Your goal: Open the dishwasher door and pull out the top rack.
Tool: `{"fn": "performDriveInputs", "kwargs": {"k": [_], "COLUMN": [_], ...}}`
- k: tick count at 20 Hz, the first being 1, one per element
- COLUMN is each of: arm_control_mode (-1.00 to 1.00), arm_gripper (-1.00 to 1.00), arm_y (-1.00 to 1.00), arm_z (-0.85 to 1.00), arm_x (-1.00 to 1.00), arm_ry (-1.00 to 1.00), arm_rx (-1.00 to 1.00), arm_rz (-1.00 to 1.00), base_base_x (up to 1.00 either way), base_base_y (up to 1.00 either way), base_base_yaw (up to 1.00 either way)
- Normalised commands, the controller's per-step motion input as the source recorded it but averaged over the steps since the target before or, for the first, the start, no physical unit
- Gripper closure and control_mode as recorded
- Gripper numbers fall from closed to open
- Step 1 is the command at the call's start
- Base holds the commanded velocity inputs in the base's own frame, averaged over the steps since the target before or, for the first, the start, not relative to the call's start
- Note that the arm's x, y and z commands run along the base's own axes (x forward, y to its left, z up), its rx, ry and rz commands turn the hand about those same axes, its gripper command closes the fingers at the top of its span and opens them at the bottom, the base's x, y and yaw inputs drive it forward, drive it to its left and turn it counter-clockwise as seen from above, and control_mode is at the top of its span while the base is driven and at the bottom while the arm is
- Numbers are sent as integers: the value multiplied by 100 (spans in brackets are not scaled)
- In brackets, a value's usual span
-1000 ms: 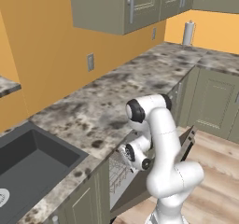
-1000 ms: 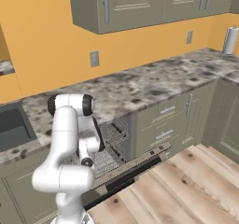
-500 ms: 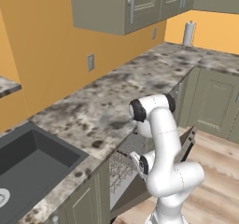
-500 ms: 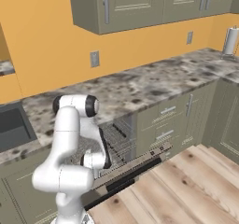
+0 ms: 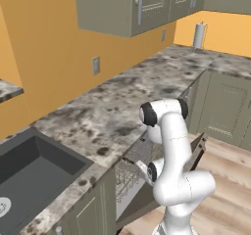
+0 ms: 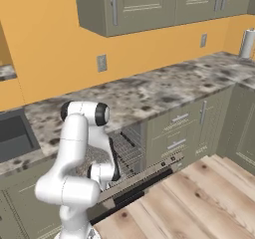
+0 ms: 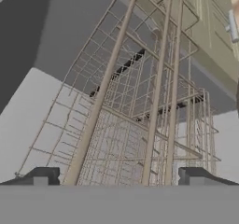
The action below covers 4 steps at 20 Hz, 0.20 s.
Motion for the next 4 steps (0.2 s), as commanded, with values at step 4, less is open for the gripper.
{"fn": "performDriveInputs", "kwargs": {"k": [4], "arm_control_mode": [-100], "arm_gripper": [-100], "arm_y": [7], "arm_z": [6], "arm_x": [2], "arm_ry": [72], "arm_rx": [-45], "arm_rz": [-20], "base_base_x": [0], "base_base_y": [0], "base_base_yaw": [0]}}
